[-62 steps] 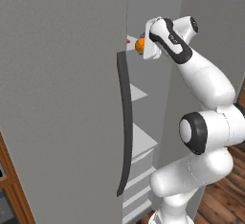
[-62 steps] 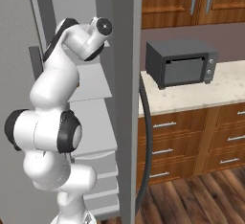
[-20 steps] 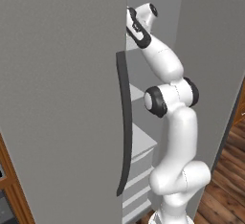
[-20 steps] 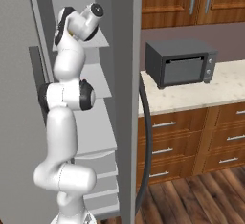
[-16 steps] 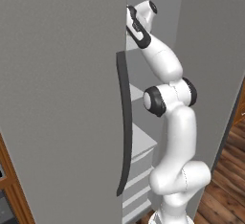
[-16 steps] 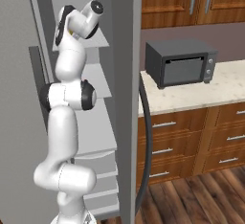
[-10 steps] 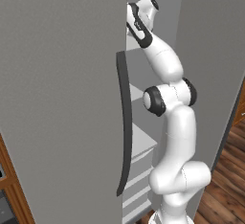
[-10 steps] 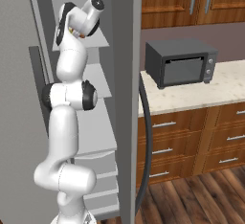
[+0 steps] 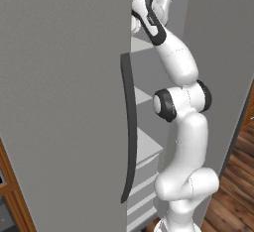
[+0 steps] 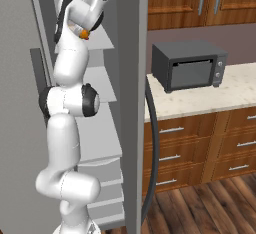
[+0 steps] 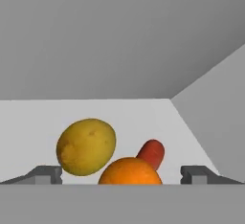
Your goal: Take the orange and tangerine from the second highest rack and move them to the highest rack where the lemon and carrot are located, to maximize freezer space. Close the freezer door after rearranging.
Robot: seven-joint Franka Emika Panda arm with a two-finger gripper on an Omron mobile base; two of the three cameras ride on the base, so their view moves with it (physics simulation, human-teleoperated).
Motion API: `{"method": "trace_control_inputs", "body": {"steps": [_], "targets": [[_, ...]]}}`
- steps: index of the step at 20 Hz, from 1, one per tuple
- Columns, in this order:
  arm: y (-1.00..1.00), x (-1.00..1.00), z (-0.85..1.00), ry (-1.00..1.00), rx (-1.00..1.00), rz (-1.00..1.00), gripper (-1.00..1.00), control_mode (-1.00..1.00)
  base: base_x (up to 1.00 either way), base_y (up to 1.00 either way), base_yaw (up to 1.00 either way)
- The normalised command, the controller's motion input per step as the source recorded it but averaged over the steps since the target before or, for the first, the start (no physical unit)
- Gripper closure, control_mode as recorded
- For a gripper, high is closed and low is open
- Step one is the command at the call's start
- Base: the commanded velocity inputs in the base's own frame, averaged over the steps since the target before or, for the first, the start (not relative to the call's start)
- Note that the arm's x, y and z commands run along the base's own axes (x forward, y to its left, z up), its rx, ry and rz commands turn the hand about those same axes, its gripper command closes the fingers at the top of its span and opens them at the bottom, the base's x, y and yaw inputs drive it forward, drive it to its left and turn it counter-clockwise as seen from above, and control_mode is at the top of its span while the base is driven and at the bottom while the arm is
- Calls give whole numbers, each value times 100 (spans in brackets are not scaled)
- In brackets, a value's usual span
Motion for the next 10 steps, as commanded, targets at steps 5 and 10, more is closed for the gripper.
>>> {"method": "trace_control_inputs", "body": {"steps": [5, 10], "targets": [[0, -84, -16, -22, 0, 0, -100, -100, 0, 0, 0], [0, -95, -16, -34, 5, 0, -100, -100, 0, 0, 0]]}}
